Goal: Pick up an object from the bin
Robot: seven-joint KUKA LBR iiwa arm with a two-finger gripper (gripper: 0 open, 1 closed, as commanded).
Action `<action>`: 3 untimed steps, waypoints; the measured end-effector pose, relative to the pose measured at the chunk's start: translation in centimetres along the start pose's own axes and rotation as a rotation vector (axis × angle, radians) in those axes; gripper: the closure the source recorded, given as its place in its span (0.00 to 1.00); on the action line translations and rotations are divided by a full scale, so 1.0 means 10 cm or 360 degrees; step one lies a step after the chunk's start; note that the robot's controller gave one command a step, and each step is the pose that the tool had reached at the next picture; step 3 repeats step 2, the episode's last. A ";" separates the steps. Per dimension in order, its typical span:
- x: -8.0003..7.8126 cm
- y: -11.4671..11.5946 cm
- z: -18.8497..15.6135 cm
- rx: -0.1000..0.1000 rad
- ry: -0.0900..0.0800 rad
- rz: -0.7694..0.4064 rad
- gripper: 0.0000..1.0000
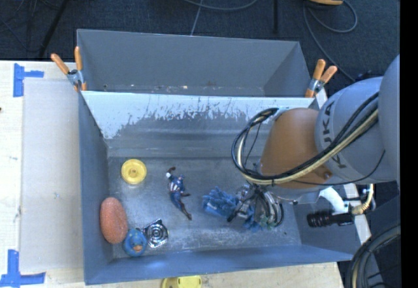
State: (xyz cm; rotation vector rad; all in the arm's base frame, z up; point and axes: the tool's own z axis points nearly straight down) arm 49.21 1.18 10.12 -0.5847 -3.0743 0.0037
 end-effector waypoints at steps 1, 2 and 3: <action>-0.01 0.01 -0.22 -0.0006 -0.0013 -0.0002 1.00; -0.01 0.00 -0.38 -0.0006 -0.0014 -0.0003 1.00; -0.01 0.00 -0.38 -0.0006 -0.0014 -0.0003 1.00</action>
Offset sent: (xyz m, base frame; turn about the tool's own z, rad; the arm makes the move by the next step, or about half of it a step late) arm -0.0001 -0.0001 0.0772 0.0000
